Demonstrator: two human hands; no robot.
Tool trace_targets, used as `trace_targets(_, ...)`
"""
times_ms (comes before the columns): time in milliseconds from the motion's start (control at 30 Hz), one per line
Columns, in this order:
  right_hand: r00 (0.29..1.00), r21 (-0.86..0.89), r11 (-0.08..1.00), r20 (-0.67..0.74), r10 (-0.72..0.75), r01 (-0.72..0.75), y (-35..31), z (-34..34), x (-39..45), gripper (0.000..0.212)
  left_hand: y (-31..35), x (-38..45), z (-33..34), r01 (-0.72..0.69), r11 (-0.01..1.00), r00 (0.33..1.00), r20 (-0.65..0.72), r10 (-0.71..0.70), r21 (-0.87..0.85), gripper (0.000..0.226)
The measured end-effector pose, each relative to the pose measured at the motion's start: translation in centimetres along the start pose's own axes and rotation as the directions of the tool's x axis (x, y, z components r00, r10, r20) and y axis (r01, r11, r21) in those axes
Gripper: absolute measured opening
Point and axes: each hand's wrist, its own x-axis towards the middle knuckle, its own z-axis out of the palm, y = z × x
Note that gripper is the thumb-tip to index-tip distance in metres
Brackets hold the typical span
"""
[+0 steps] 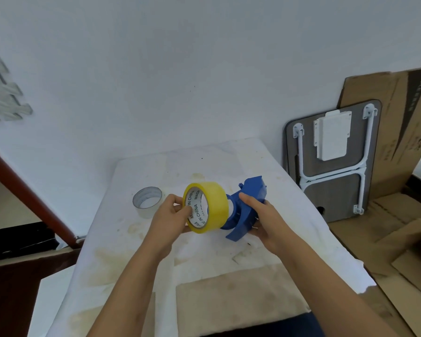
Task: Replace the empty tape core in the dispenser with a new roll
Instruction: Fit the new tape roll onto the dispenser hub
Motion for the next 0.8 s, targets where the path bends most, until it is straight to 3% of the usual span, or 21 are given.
trace_targets(133, 0.999, -0.009, 1.0, 0.035, -0.014, 0.015, 0.03, 0.06, -0.17, 0.029, -0.06, -0.05, 0.02, 0.038, 0.999, 0.999, -0.017, -0.038, -0.028, 0.008)
trace_targets(500, 0.997, 0.008, 1.0, 0.075, 0.012, -0.013, 0.32, 0.17, -0.41, 0.049, -0.65, -0.34, 0.44, -0.017, 0.993, 0.999, -0.033, 0.021, 0.119, 0.007)
trace_targets(800, 0.996, 0.049, 0.997, 0.064, 0.053, -0.056, 0.8, -0.24, -0.52, 0.047, -0.1, -0.47, 0.82, -0.043, 0.975, 0.998, -0.044, 0.054, 0.219, 0.007)
